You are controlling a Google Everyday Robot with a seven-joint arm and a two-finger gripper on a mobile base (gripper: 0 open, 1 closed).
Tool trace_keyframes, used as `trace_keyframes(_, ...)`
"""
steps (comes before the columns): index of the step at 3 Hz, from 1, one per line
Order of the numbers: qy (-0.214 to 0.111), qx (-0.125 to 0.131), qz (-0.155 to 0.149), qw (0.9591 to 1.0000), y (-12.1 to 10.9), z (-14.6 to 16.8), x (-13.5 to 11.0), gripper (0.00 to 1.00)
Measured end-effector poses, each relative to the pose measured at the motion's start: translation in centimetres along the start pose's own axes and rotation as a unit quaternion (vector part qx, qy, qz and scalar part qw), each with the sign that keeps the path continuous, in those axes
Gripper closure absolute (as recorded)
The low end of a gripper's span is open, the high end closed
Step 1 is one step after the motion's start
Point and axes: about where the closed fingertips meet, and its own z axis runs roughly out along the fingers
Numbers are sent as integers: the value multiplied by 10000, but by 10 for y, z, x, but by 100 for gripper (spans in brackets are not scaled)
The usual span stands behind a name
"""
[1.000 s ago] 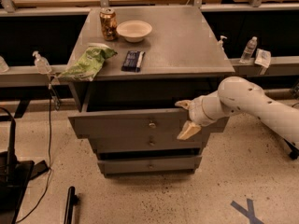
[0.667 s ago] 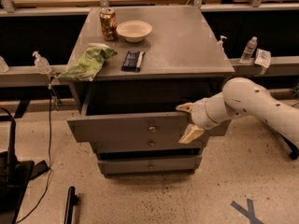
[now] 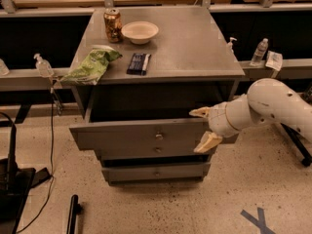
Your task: Open top drawer
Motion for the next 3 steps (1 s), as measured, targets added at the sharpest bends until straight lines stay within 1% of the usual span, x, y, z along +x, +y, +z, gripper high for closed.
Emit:
trace_keyframes(1, -159, 182, -92, 9997, -16, 2, -8, 28)
trace_keyframes(2, -262, 448, -206, 9984, -49, 0, -25, 49)
trace_keyframes(3, -385, 557, -134, 9976, -77, -3, -35, 80)
